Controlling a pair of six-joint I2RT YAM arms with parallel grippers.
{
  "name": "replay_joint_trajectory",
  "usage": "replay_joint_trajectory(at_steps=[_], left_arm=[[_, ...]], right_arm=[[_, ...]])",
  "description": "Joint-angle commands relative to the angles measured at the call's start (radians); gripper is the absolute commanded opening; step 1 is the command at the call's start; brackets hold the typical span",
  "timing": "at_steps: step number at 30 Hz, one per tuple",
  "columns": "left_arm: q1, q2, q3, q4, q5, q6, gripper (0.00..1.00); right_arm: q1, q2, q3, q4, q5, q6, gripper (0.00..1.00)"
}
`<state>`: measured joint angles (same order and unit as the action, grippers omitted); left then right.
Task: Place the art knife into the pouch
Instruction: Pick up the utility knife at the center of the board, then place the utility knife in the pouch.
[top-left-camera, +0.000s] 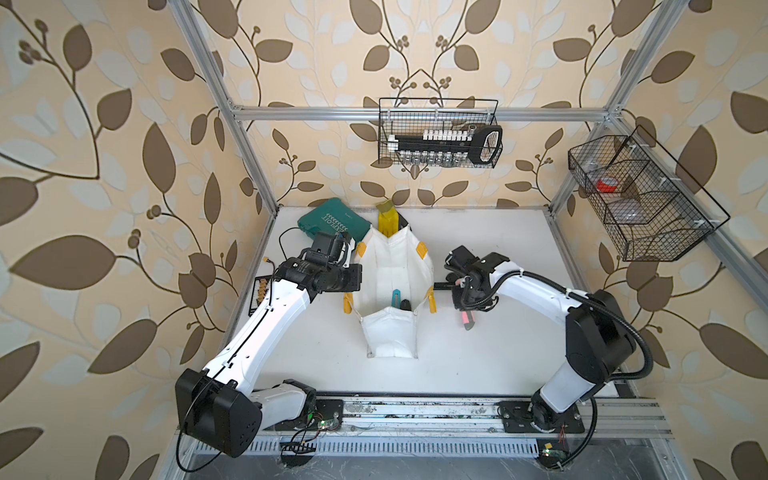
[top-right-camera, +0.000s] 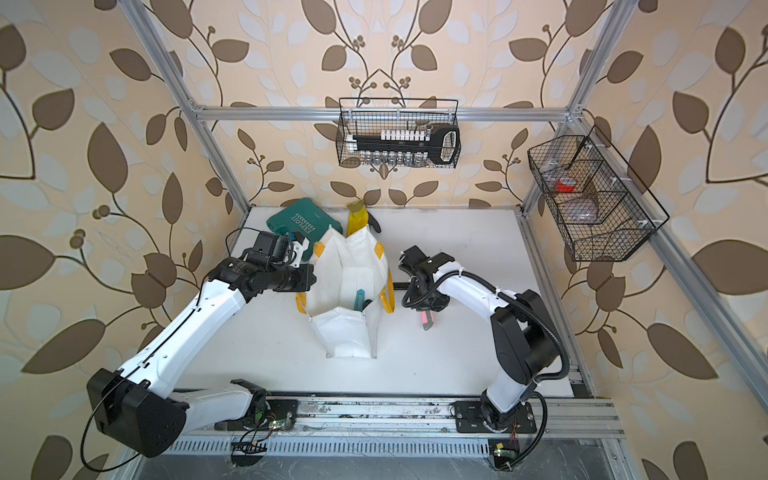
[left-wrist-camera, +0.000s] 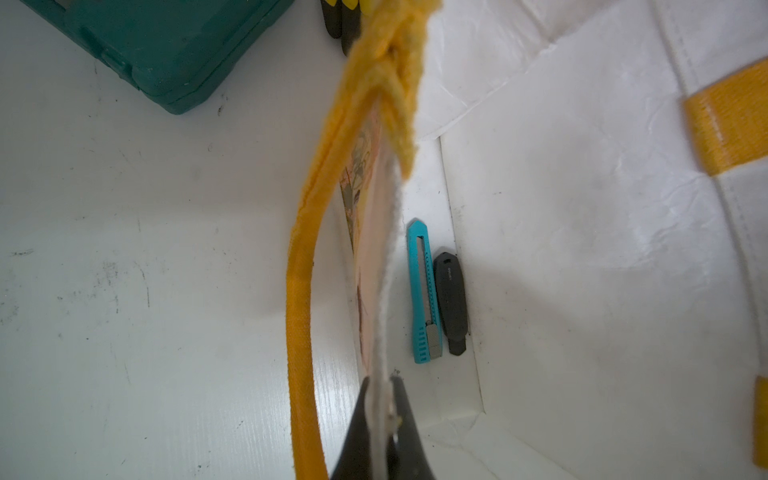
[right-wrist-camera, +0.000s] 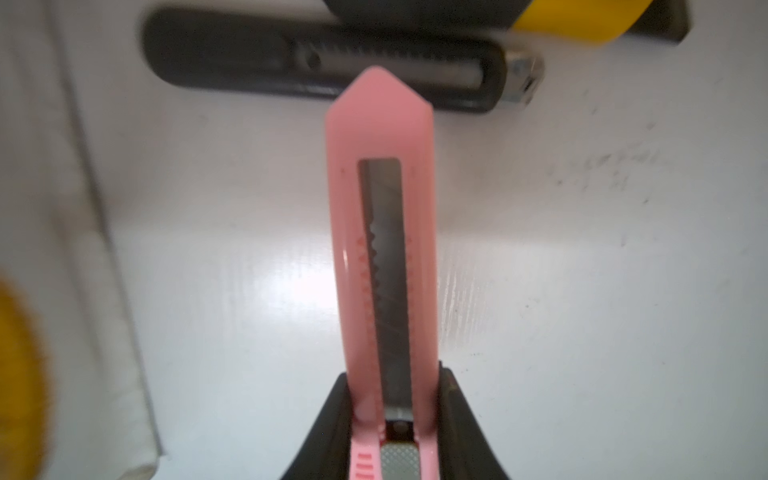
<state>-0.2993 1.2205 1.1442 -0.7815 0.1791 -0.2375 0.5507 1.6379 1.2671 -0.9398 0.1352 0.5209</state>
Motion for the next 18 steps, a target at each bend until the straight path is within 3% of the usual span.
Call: replay_joint_trajectory(at_steps=[1,10,18], left_arm=[[0.009,-0.012,0.005,0.025,-0.007,0.02,0.0],[0.009,-0.006,0.006,0.026,-0.002,0.02,0.0],[0.009,-0.003,0.006,0.024,-0.003,0.021,0.0]], right_arm=[[0.005,-0.061,0.104,-0.113,0.045,-0.012,0.21],[0.016,-0.108,0.42,-0.184,0.012,-0.058,0.21],[0.122,0.016,0.749,-0.239,-0.015,-0.101,0.21]])
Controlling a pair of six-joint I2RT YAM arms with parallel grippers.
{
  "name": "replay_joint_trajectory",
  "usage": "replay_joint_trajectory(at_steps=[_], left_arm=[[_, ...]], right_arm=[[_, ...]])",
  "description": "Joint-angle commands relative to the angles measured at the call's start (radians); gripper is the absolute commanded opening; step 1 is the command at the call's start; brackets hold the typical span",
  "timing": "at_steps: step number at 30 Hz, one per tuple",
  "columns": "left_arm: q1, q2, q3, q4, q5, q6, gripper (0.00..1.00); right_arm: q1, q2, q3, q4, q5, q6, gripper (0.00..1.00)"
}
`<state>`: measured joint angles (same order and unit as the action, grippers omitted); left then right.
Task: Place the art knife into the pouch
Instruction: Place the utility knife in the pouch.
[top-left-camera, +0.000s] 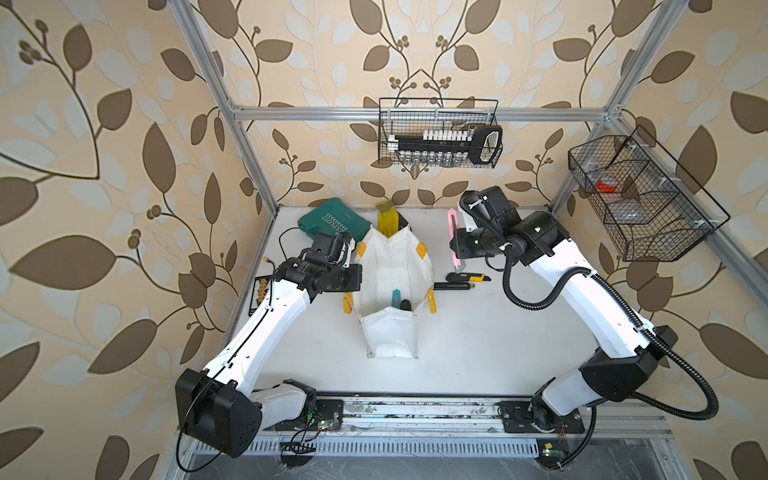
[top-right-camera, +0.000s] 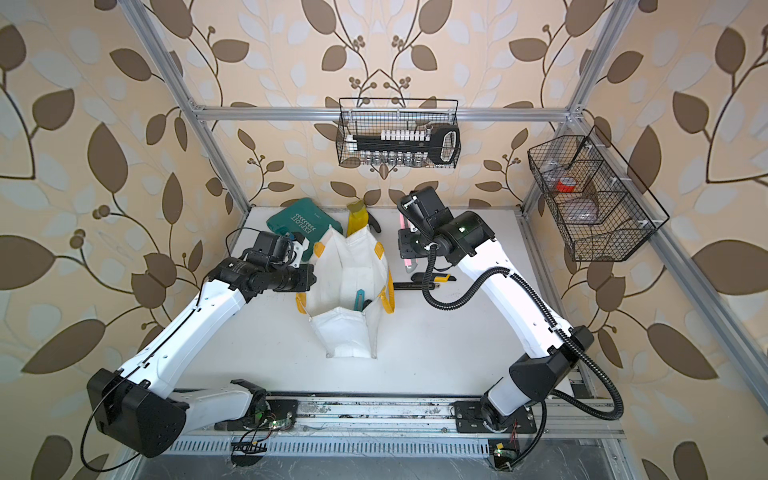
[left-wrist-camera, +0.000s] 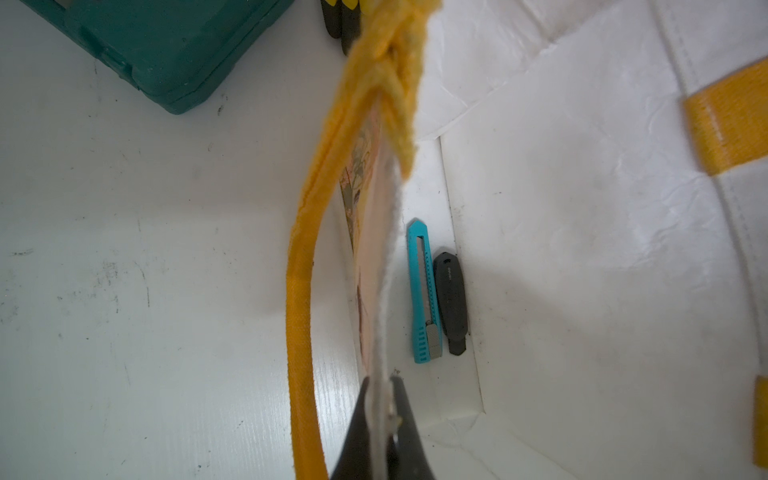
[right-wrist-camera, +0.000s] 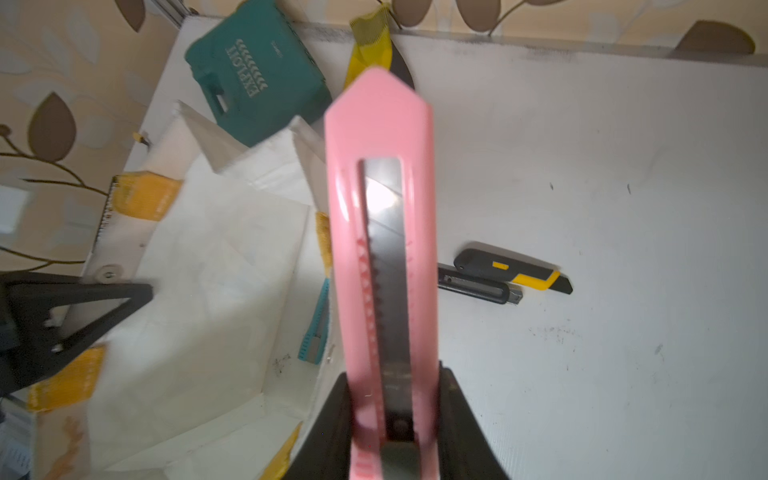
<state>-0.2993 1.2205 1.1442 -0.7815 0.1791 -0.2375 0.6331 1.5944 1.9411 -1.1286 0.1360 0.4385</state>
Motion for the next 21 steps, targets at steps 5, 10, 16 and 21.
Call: replay_joint_trajectory(at_steps=[5,10,16,21], left_arm=[[0.009,-0.002,0.006,0.022,-0.004,0.022,0.0],[0.009,-0.001,0.006,0.022,-0.004,0.02,0.0],[0.009,0.0,0.008,0.022,-0.005,0.021,0.0],[0.009,0.001,0.006,0.022,-0.005,0.021,0.0]], right_arm=[[0.133,0.162,0.184,-0.014,-0.068,-0.025,0.2],[0.17,0.24,0.147,0.098,-0.16,-0.024,0.2],[0.206,0.318,0.08,0.162,-0.194,-0.02,0.2],[0.215,0.369,0.015,0.178,-0.194,-0.03,0.2]])
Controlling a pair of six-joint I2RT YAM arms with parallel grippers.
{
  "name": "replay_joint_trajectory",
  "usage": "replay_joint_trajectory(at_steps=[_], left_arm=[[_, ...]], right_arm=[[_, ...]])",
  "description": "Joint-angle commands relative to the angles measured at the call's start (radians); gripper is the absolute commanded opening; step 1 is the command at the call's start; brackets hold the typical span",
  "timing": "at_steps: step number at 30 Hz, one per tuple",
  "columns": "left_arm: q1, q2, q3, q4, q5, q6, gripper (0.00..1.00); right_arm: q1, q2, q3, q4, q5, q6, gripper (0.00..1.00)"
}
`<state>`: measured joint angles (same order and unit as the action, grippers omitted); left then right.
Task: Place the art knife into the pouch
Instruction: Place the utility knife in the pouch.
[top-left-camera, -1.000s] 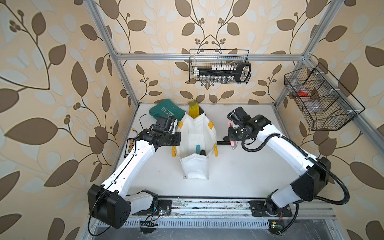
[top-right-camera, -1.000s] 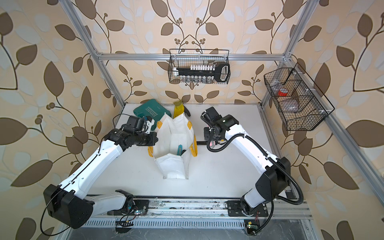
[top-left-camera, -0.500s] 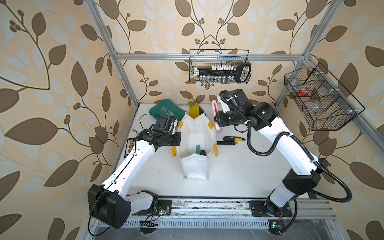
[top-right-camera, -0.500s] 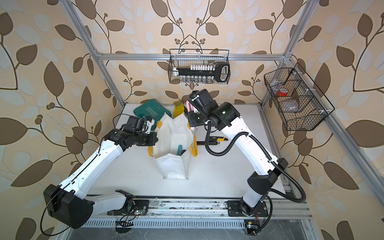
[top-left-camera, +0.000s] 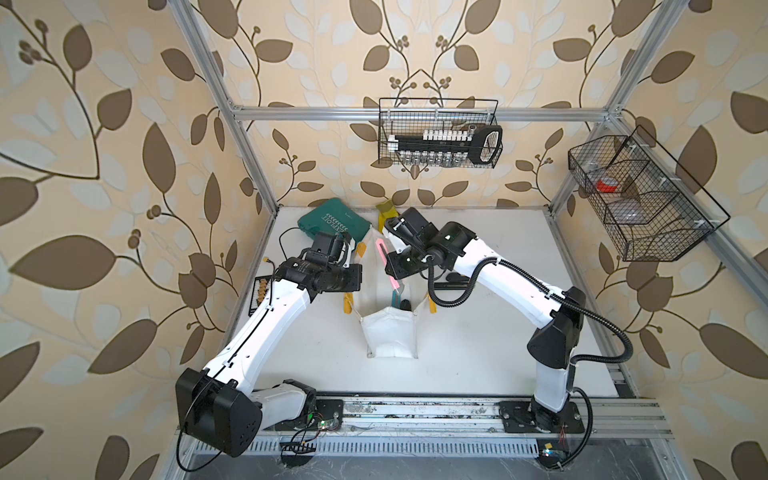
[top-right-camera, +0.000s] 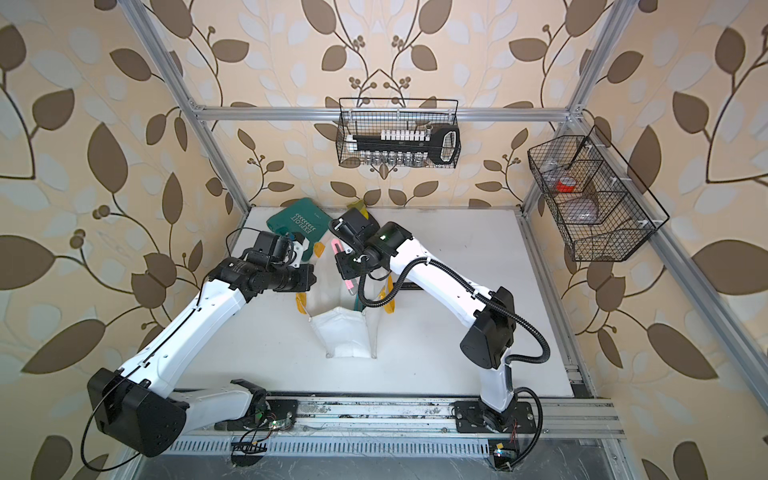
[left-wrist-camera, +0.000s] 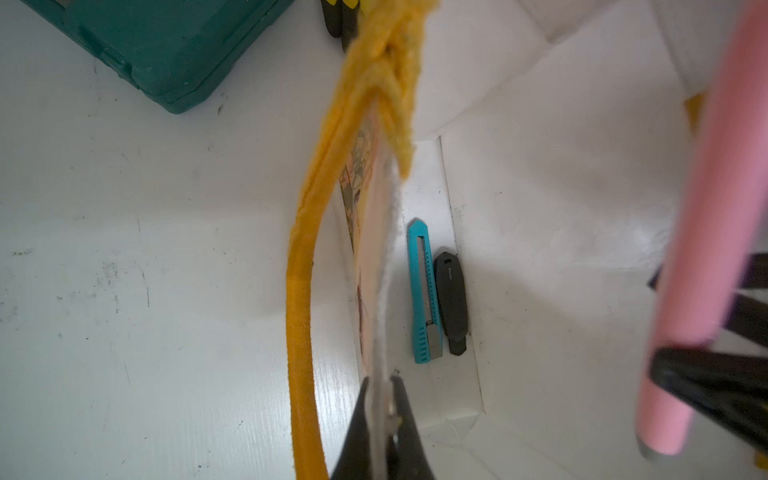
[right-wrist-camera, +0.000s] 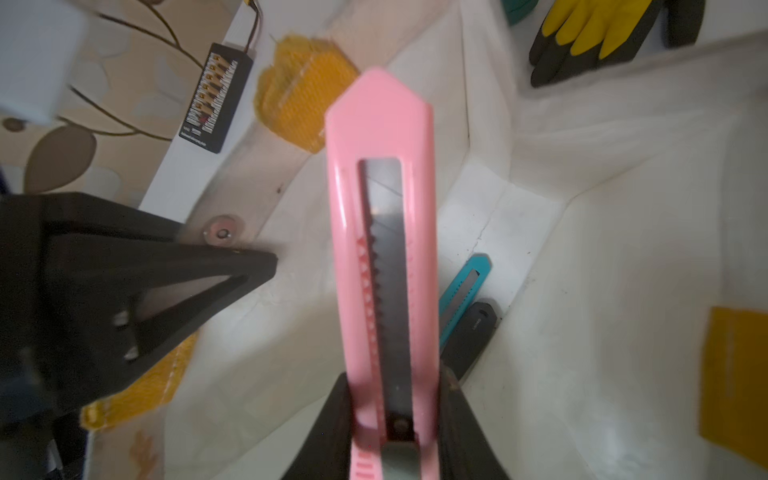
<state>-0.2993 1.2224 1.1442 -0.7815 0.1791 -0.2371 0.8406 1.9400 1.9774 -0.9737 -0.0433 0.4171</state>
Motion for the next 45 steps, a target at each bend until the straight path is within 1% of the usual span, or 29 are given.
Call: replay_joint_trajectory(at_steps=[1,6,12,19,27,41,45], left_arm=[[0.009,-0.001,0.007,0.022,-0.004,0.021,0.0],[0.009,0.0,0.008,0.021,-0.003,0.022,0.0],[0.009,-0.002,0.006,0.021,-0.011,0.022,0.0],[0.009,0.006,0.007,0.019,-0.011,0.024,0.0],[0.009,0.007,0.006,0.019,-0.015,0.024,0.0],[0.008,0.005,0.005,0.019,-0.015,0.023,0.0],[0.008,0.005,0.006,0.019,-0.012,0.024,0.0]], right_arm=[[0.01,0.033,-0.028,0.016,-0.01,-0.019,0.2],[0.017,0.09,-0.075,-0.016,0.018,-0.062,0.2],[0.018,0.138,-0.137,-0.023,0.036,-0.076,0.19],[0.018,0.197,-0.127,-0.094,0.113,-0.095,0.19],[0.016,0.252,-0.14,-0.15,0.17,-0.104,0.19],[0.017,0.269,-0.237,-0.106,0.129,-0.091,0.21],[0.016,0.273,-0.257,-0.097,0.121,-0.089,0.24]])
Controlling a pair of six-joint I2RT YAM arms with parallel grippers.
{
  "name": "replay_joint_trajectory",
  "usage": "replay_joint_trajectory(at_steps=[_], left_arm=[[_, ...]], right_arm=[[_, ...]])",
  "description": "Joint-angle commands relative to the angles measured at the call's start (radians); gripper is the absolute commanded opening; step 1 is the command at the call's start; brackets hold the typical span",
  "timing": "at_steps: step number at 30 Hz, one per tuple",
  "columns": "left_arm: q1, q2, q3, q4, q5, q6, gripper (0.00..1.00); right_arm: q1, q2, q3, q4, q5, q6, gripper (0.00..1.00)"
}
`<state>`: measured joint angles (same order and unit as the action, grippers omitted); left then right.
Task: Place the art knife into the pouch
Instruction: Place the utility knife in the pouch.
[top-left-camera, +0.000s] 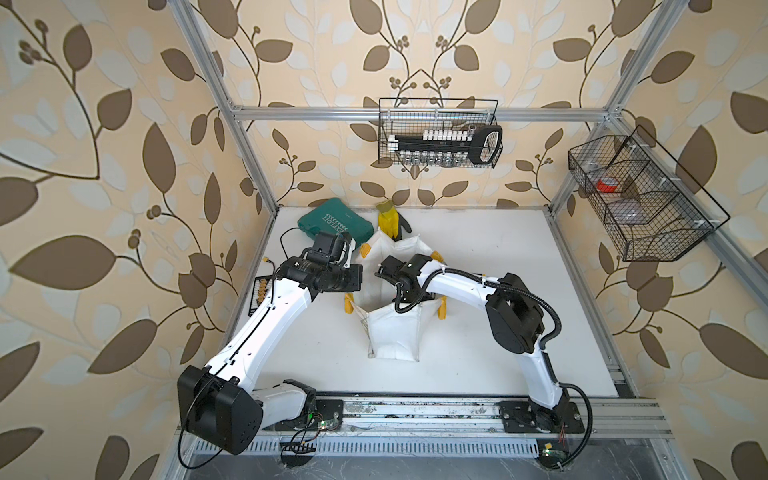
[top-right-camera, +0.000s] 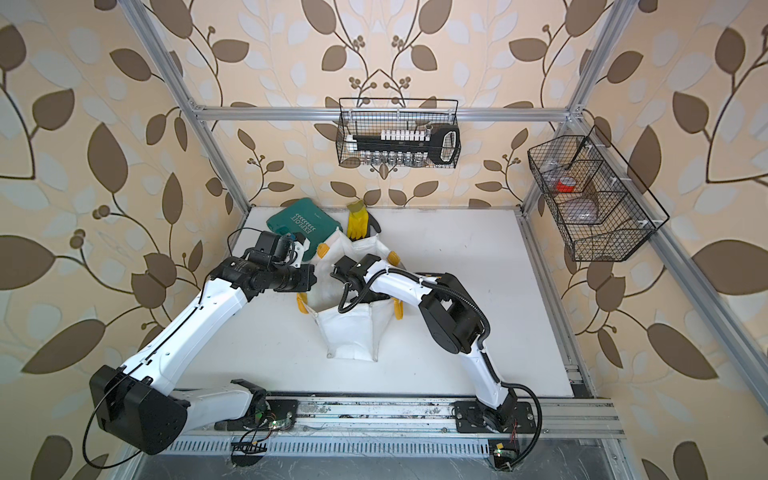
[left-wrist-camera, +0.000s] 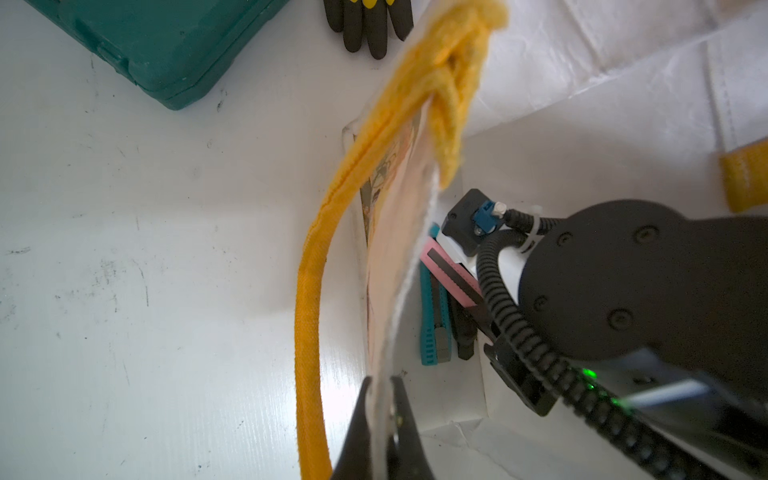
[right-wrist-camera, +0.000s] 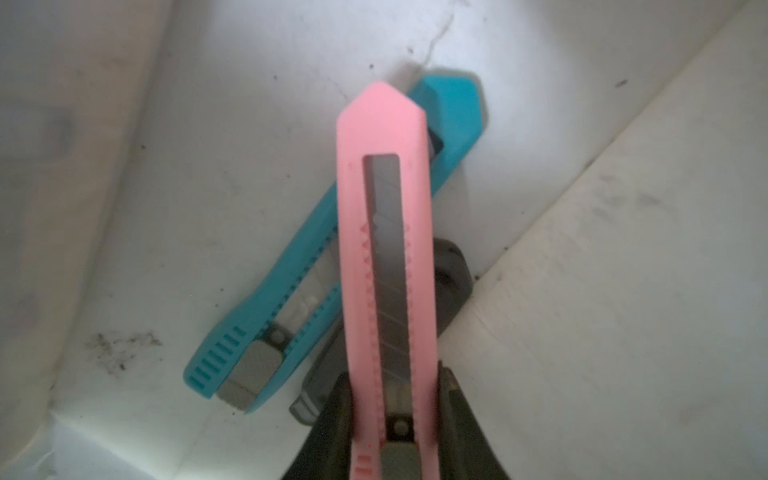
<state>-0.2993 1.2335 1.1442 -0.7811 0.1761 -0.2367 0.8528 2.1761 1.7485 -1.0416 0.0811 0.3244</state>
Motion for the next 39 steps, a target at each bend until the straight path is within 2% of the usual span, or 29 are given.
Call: replay_joint_trajectory(at_steps=[1,6,8,13,16,22,26,32,35,36,37,39], left_arm=[[0.008,-0.006,0.006,0.019,-0.009,0.022,0.0],[0.008,-0.008,0.006,0.019,-0.009,0.022,0.0],[0.008,-0.008,0.006,0.018,-0.009,0.023,0.0],[0.008,-0.006,0.006,0.019,-0.009,0.024,0.0],[0.008,-0.006,0.006,0.019,-0.011,0.023,0.0],[0.008,-0.008,0.006,0.019,-0.014,0.023,0.0],[0.008,-0.005,0.006,0.02,-0.011,0.021,0.0],[0.008,0.002,0.008,0.018,-0.006,0.022,0.0],[0.008,-0.003,0.005,0.019,-0.01,0.023,0.0],[0.006,-0.003,0.005,0.019,-0.01,0.022,0.0],[0.005,-0.004,0.005,0.018,-0.01,0.023,0.0],[0.005,-0.002,0.005,0.019,-0.012,0.023,0.0]], right_arm=[[0.003,0.038,-0.031,-0.028,-0.007,0.004,0.26],[0.002,0.045,-0.027,-0.025,-0.028,0.007,0.35],[0.003,0.047,-0.016,-0.029,-0.035,0.004,0.35],[0.003,0.049,-0.002,-0.039,-0.042,0.001,0.48],[0.002,0.039,0.001,-0.039,-0.028,0.003,0.49],[0.003,-0.036,0.023,-0.047,0.002,0.001,0.65],[0.004,-0.075,0.105,-0.12,0.057,-0.016,0.68],[0.004,-0.201,0.189,-0.158,0.115,-0.045,0.68],[0.004,-0.259,0.219,-0.167,0.136,-0.052,0.71],[0.003,-0.282,0.231,-0.174,0.147,-0.053,0.74],[0.002,-0.301,0.24,-0.18,0.157,-0.054,0.95],[-0.001,-0.349,0.251,-0.179,0.162,-0.064,1.0]])
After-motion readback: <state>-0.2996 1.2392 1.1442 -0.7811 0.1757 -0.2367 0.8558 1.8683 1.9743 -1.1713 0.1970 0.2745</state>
